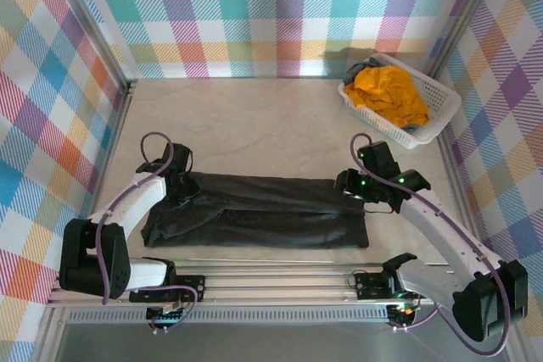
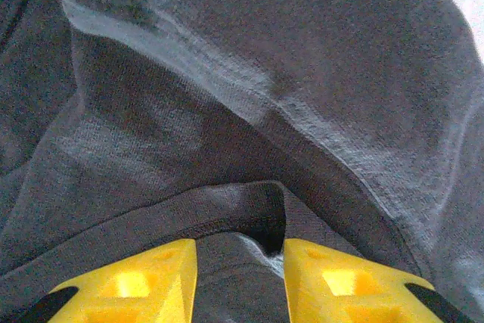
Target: Fold and stack the t-shirts
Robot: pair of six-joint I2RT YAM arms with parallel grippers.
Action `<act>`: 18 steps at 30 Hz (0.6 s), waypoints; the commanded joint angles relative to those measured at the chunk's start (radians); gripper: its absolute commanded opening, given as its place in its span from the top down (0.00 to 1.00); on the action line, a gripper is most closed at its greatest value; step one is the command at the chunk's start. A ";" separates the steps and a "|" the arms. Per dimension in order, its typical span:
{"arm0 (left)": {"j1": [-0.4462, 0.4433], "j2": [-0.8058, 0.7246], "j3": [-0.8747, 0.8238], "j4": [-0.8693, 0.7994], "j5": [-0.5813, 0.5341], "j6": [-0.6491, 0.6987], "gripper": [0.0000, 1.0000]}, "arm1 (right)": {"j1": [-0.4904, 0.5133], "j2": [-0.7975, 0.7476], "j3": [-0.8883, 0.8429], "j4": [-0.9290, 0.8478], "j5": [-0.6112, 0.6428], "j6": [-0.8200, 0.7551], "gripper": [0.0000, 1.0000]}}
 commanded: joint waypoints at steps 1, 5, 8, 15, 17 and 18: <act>-0.014 0.022 -0.019 0.051 0.016 -0.053 0.65 | 0.006 -0.015 0.037 -0.008 -0.028 -0.014 0.59; -0.020 0.029 -0.030 0.081 0.006 -0.058 0.65 | 0.008 -0.009 0.039 -0.010 -0.031 -0.016 0.60; -0.027 0.010 -0.036 0.096 0.007 -0.076 0.62 | 0.010 0.003 0.033 -0.008 -0.038 -0.015 0.61; -0.048 0.011 -0.080 0.163 0.030 -0.122 0.62 | 0.017 0.011 0.023 0.005 -0.047 -0.008 0.62; -0.059 0.003 -0.092 0.176 0.032 -0.133 0.64 | 0.019 0.013 0.025 0.008 -0.055 -0.009 0.63; -0.061 0.001 -0.095 0.178 0.034 -0.138 0.67 | 0.019 0.013 0.025 0.012 -0.065 -0.009 0.63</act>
